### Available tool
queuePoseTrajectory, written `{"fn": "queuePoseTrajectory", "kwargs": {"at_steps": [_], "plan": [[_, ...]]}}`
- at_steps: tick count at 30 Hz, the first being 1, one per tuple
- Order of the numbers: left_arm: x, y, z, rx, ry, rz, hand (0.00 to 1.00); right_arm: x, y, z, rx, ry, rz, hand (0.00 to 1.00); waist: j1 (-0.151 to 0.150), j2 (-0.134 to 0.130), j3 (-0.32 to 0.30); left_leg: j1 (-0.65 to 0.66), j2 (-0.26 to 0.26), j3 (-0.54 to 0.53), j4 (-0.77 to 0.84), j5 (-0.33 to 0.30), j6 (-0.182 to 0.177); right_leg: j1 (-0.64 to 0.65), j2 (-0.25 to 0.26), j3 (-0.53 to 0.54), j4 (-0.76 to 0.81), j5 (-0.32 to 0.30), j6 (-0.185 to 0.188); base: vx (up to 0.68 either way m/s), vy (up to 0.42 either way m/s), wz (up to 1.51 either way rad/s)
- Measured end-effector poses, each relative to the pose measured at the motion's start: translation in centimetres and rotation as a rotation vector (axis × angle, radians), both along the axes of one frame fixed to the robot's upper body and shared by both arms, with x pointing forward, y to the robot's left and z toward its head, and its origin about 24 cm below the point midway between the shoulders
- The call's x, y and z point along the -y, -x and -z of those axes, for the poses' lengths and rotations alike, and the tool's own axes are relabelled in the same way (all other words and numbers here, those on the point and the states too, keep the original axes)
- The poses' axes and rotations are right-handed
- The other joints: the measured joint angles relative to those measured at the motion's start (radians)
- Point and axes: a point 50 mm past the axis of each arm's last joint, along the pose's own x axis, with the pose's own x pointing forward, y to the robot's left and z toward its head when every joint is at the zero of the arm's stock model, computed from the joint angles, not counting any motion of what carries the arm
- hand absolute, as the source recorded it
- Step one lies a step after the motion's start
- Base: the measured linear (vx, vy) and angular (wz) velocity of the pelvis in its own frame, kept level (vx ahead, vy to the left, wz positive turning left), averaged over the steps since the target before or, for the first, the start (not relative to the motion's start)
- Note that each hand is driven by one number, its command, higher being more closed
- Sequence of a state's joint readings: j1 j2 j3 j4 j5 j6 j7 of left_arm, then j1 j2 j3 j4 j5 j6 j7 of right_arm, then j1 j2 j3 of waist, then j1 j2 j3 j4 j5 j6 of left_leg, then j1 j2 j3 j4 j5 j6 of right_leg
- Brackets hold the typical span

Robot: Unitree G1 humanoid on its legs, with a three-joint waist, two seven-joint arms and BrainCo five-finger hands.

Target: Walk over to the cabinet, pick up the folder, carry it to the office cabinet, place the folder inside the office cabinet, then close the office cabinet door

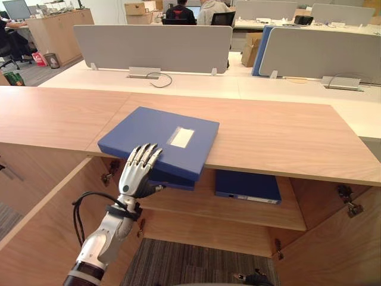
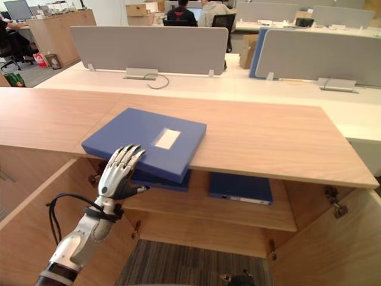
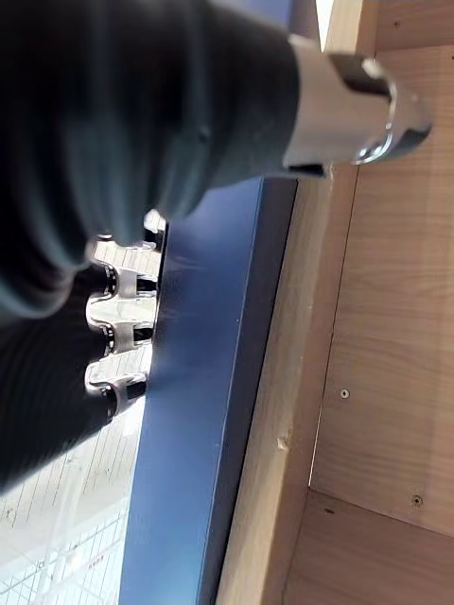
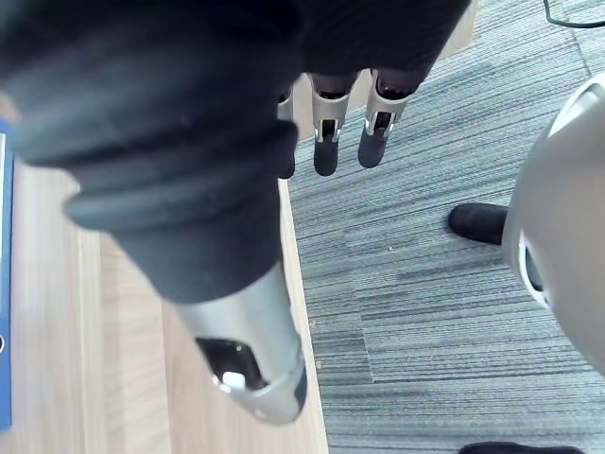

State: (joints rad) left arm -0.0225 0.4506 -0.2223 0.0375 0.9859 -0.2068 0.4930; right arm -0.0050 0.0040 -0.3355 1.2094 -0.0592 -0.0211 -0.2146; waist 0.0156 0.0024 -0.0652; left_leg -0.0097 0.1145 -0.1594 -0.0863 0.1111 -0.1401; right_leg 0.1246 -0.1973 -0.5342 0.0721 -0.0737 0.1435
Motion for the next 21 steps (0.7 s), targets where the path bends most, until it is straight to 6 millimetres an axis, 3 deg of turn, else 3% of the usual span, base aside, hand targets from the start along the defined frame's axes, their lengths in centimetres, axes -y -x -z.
{"fn": "queuePoseTrajectory", "kwargs": {"at_steps": [10, 21], "plan": [[0.4, -0.8, -0.6, -0.006, -0.097, 0.083, 0.00, 0.3, 0.1, 0.0, 0.001, -0.003, 0.039, 0.00, -0.016, -0.002, 0.002, -0.002, 0.000, 0.005, 0.000, -0.001, 0.001, 0.008, 0.007, 0.002, -0.034, 0.021, -0.001, 0.00, 0.000, 0.00], [2.5, -1.2, -2.1, 0.037, -0.121, 0.215, 0.00, 0.5, 0.6, 0.1, -0.008, -0.016, 0.093, 0.00, -0.025, -0.003, 0.002, -0.008, 0.004, 0.023, 0.000, -0.001, 0.001, -0.002, 0.007, 0.022, -0.027, 0.023, -0.003, 0.00, 0.004, -0.04]]}}
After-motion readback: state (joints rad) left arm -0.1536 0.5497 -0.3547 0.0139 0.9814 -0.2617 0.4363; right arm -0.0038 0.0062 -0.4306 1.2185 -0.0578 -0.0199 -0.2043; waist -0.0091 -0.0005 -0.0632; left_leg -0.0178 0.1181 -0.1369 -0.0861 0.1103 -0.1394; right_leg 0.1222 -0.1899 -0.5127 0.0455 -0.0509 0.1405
